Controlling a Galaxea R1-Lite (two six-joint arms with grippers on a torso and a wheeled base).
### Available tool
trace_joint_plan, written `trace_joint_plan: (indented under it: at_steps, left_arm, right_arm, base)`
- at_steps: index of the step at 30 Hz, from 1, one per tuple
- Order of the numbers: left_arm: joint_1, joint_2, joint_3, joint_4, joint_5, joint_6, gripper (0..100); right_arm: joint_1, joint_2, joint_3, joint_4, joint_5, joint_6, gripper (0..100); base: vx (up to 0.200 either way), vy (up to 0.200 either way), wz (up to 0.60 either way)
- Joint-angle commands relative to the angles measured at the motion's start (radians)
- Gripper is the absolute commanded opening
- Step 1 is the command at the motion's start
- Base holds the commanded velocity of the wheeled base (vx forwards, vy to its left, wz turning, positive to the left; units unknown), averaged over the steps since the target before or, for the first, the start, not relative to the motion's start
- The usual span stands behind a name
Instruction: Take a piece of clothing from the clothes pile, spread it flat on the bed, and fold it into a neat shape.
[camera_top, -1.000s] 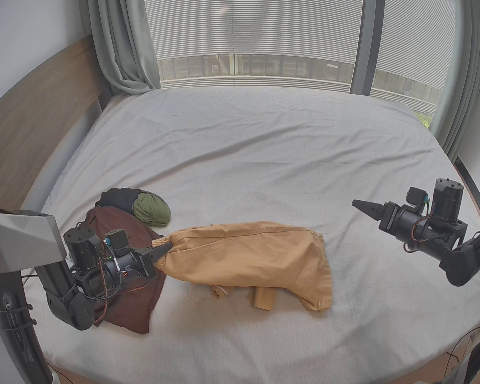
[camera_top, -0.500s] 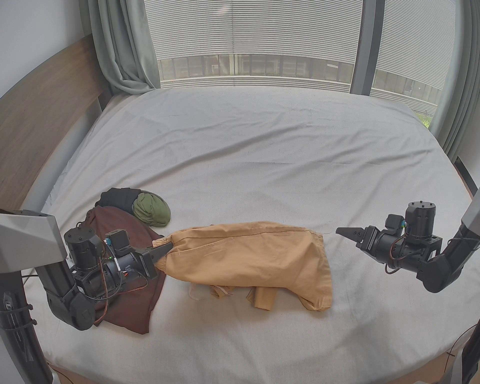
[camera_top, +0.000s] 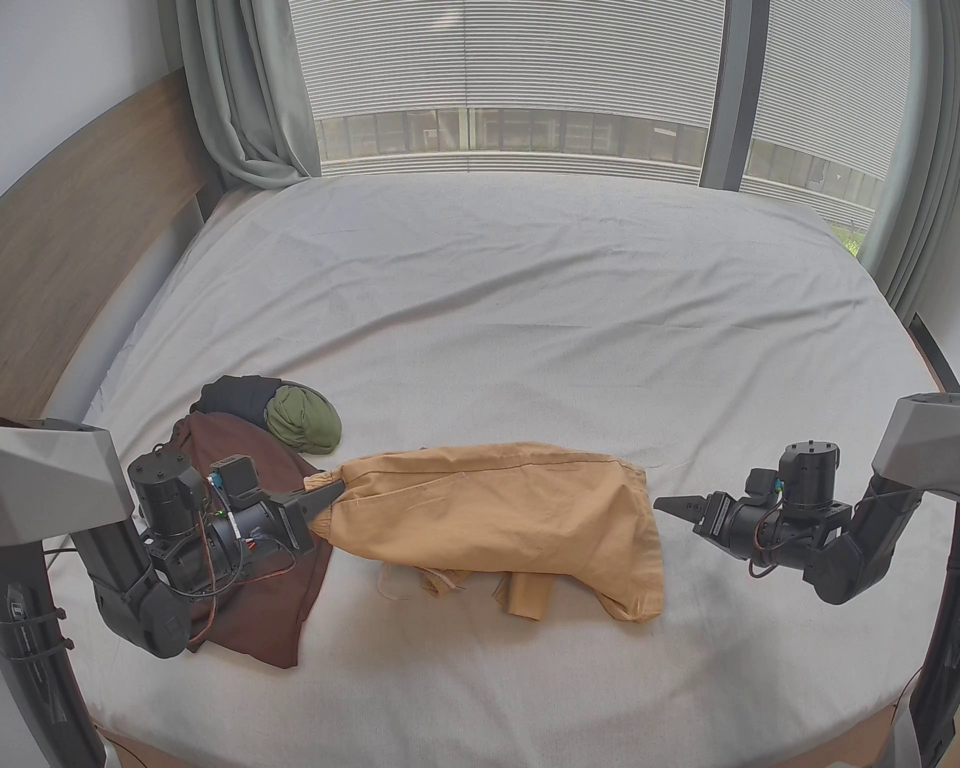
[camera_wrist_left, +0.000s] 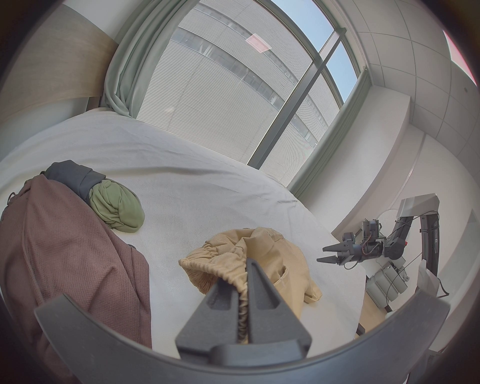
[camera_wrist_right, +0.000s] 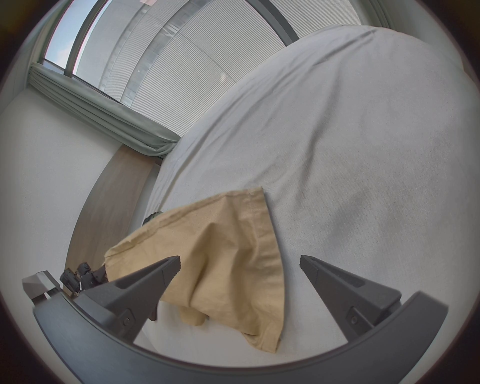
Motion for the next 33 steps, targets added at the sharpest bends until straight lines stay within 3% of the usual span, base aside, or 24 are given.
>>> trace_joint_plan:
  at_steps: [1, 10, 18, 32, 33]
  left_arm:
    - [0.000, 0.002, -0.003, 0.000, 0.000, -0.002, 0]
    - [0.000, 0.002, -0.003, 0.000, 0.000, -0.002, 0]
    - [-0.001, 0.002, -0.003, 0.000, 0.000, -0.002, 0]
    - [-0.003, 0.002, -0.003, 0.000, 0.000, -0.002, 0]
    - [-0.001, 0.002, -0.003, 0.000, 0.000, -0.002, 0]
  right_arm:
    - [0.000, 0.086, 0.002, -0.011, 0.001, 0.000, 100]
    - [0.014, 0.147, -0.009, -0.013, 0.009, 0.006, 100]
    - [0.040, 0.181, -0.005, -0.118, 0.006, 0.089, 100]
    - [0.072, 0.207, -0.011, -0.140, 0.001, 0.104, 100]
    - [0.072, 0.210, -0.009, -0.146, 0.001, 0.104, 0]
  base:
    - [0.000, 0.000, 0.00]
    - [0.000, 0.000, 0.00]
    - [0.000, 0.000, 0.00]
    - [0.000, 0.000, 0.00]
    - [0.000, 0.000, 0.00]
